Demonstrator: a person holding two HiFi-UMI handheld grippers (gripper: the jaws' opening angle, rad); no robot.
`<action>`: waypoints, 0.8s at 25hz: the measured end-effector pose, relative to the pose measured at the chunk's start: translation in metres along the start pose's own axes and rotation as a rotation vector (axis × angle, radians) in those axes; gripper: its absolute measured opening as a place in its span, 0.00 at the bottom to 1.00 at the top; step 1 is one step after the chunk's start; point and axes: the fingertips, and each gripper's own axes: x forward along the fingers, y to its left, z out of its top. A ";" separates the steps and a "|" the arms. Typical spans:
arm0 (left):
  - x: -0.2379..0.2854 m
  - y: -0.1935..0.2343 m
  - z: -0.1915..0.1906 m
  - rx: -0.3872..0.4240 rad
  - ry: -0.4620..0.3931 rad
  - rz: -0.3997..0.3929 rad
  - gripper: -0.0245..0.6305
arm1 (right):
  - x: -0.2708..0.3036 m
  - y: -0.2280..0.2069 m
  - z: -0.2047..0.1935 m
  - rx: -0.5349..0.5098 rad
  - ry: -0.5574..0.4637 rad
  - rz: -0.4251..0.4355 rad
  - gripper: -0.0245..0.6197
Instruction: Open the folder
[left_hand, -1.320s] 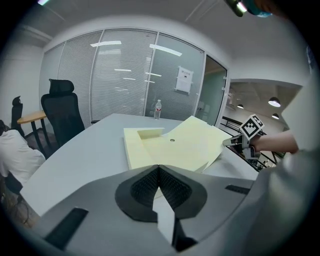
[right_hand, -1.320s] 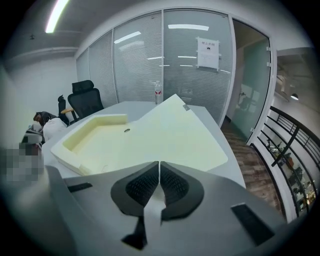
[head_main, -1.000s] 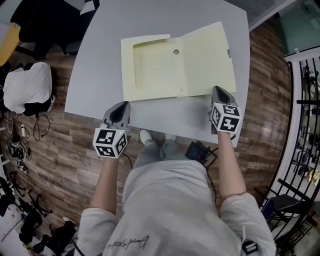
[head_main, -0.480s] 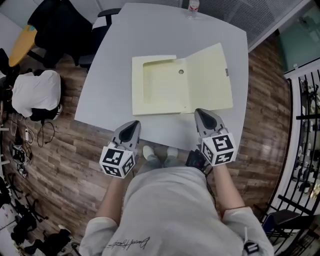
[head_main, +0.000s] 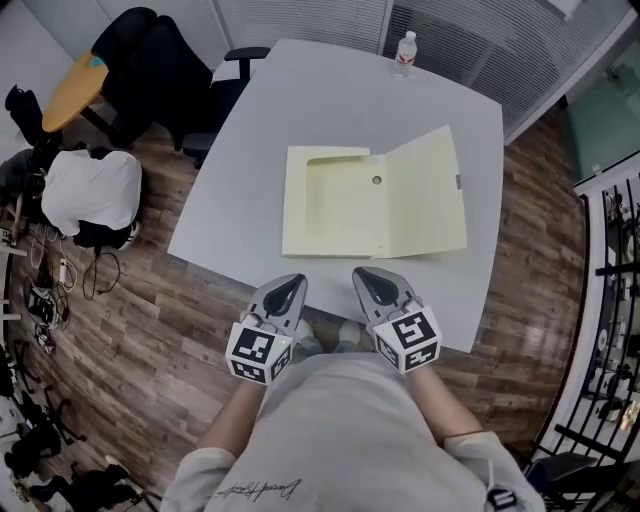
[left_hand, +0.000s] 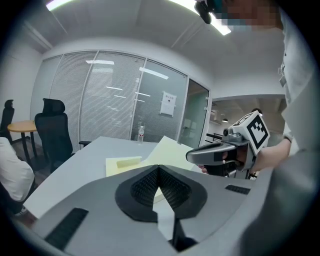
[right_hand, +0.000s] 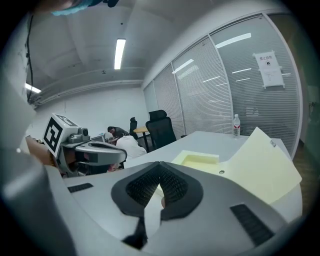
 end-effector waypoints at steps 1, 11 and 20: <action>-0.002 0.001 0.001 0.002 -0.002 0.001 0.05 | 0.001 0.001 0.001 -0.001 0.000 0.004 0.08; -0.010 0.012 0.008 0.008 -0.035 0.023 0.05 | 0.001 0.004 0.004 -0.018 0.005 0.007 0.07; -0.010 0.014 0.020 0.011 -0.065 0.014 0.05 | 0.003 0.010 0.006 -0.006 -0.002 0.018 0.07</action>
